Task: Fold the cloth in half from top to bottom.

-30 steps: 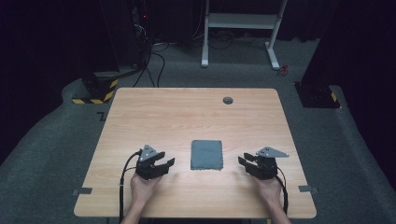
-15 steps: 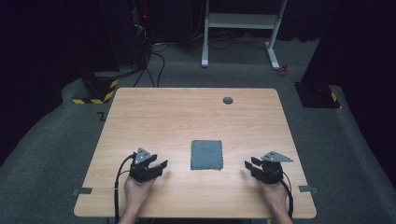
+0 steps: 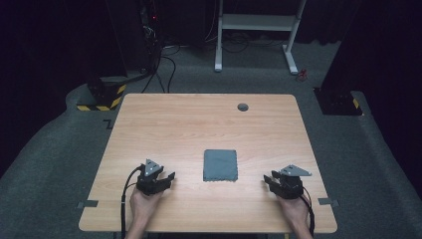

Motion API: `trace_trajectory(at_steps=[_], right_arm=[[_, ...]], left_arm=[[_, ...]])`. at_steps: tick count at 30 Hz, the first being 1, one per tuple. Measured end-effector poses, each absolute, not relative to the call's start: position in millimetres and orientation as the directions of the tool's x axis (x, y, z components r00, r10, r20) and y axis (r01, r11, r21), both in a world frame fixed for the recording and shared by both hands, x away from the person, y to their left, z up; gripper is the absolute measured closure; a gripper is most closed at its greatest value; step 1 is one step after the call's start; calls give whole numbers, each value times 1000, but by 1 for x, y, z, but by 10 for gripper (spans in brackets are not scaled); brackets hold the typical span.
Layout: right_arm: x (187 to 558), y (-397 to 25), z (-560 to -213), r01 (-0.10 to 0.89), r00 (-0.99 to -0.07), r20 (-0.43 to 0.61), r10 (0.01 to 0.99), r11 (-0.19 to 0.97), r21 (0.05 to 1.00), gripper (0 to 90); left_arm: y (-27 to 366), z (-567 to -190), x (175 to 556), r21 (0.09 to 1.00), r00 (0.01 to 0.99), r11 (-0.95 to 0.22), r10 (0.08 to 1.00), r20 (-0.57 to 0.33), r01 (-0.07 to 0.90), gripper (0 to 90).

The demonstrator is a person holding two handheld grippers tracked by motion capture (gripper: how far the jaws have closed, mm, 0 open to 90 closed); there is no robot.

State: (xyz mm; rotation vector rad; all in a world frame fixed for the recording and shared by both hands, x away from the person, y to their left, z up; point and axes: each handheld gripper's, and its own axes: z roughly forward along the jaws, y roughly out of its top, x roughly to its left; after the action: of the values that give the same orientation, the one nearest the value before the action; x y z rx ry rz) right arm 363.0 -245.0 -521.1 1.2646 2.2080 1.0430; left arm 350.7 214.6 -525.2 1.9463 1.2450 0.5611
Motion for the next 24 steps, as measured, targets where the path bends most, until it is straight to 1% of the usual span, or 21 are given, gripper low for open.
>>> trace_trajectory(at_steps=[4, 6, 9, 11, 13, 24], right_arm=[[363, -246, -522, 571, -506, -4, 862, 339, 747, 553], [364, -246, -522, 581, -505, -2, 863, 341, 739, 535], [364, -244, -522, 572, -519, -17, 854, 362, 736, 492], [365, -243, -522, 576, -515, -15, 857, 359, 735, 450], [364, -243, -522, 584, -503, -12, 864, 351, 732, 428], [365, -244, -523, 587, -500, -12, 866, 349, 731, 409]], left_arm=[[211, -527, 350, 770, 429, -279, 903, 8, 574, 430], [210, -527, 351, 764, 433, -294, 901, 21, 575, 423], [209, -527, 354, 761, 438, -308, 898, 35, 571, 383], [209, -527, 354, 758, 434, -297, 901, 21, 580, 356], [209, -528, 355, 755, 437, -288, 899, 3, 589, 329], [209, -528, 355, 754, 440, -288, 898, -1, 590, 313]])
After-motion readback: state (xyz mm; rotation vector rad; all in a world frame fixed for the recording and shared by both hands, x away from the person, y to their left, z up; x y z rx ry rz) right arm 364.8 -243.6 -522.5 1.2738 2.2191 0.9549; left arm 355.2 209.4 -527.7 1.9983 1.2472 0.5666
